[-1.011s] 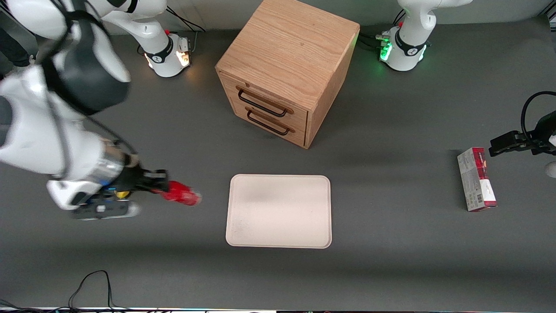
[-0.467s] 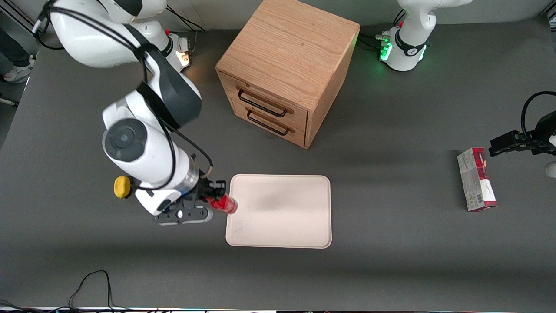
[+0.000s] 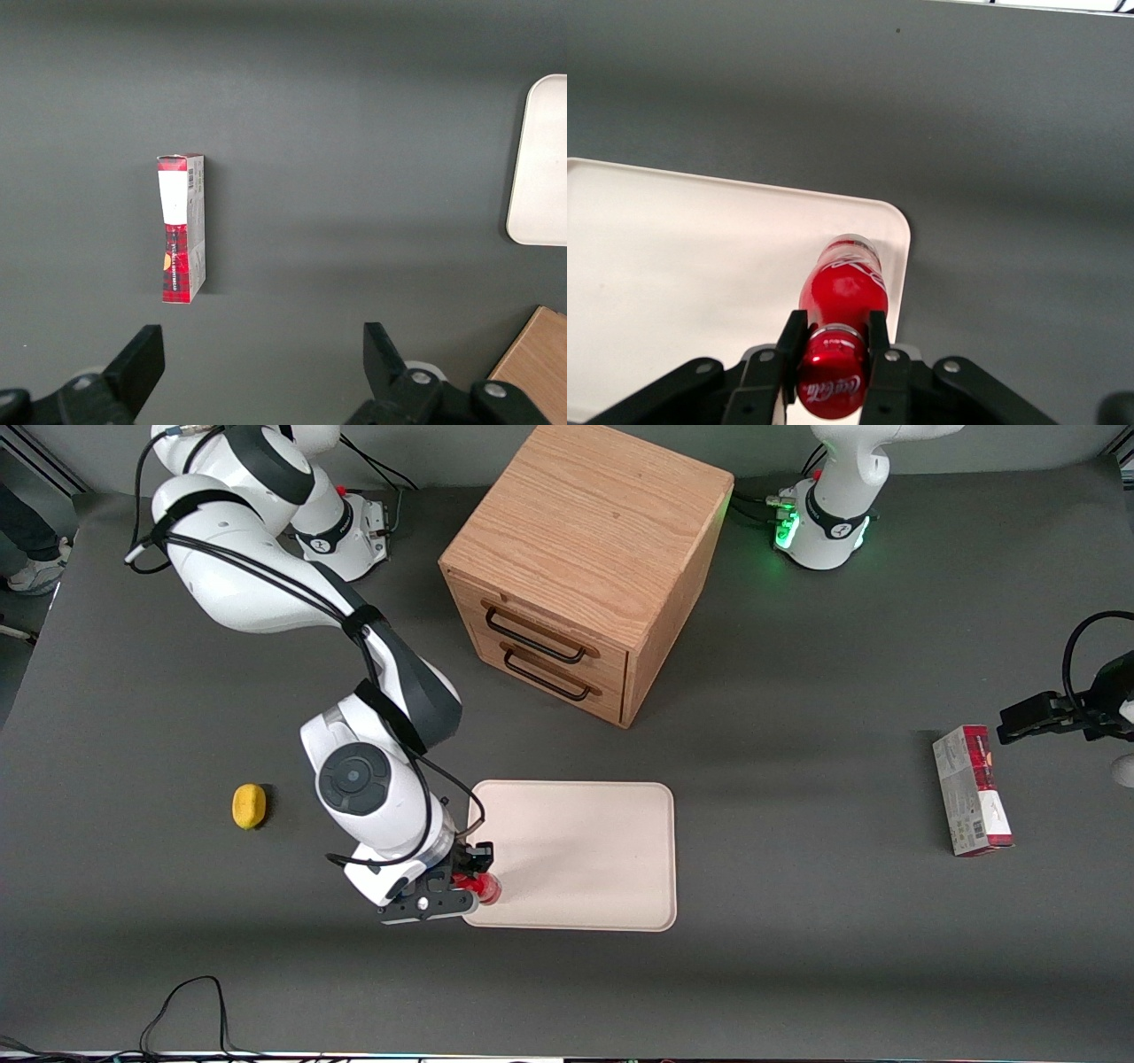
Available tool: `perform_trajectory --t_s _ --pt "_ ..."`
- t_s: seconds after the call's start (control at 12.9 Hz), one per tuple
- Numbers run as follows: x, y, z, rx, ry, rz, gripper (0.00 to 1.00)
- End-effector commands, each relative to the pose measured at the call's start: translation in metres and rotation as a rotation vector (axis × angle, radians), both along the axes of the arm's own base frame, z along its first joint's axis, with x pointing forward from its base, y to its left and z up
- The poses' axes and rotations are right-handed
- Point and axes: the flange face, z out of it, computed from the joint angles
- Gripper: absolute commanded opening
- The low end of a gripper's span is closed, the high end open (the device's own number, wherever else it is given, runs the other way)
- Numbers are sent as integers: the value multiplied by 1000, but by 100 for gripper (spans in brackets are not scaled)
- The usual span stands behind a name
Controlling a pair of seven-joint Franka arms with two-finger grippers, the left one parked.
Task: Place coke bottle on tray
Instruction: 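Lower the bottle onto the tray and open the right gripper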
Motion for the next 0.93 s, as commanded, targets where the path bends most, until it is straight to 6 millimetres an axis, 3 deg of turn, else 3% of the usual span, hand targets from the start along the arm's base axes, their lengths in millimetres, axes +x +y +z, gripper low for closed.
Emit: perform_trajectory --t_s 0.0,0.16,0.23,0.31,0.39,0.62,0.78,0.86 --pt "-2 10 0 -7 -28 15 0" --pt "-2 10 0 0 -37 12 0" --pt "-2 10 -3 -4 -35 9 39" --pt "-5 10 -11 -10 -27 -4 62" --pt "-6 11 -13 -15 -50 -8 100" --pt "-4 8 -10 -18 -64 -22 100" --pt "-6 5 25 -6 -82 -27 100" --pt "-9 -7 49 22 -40 -58 100"
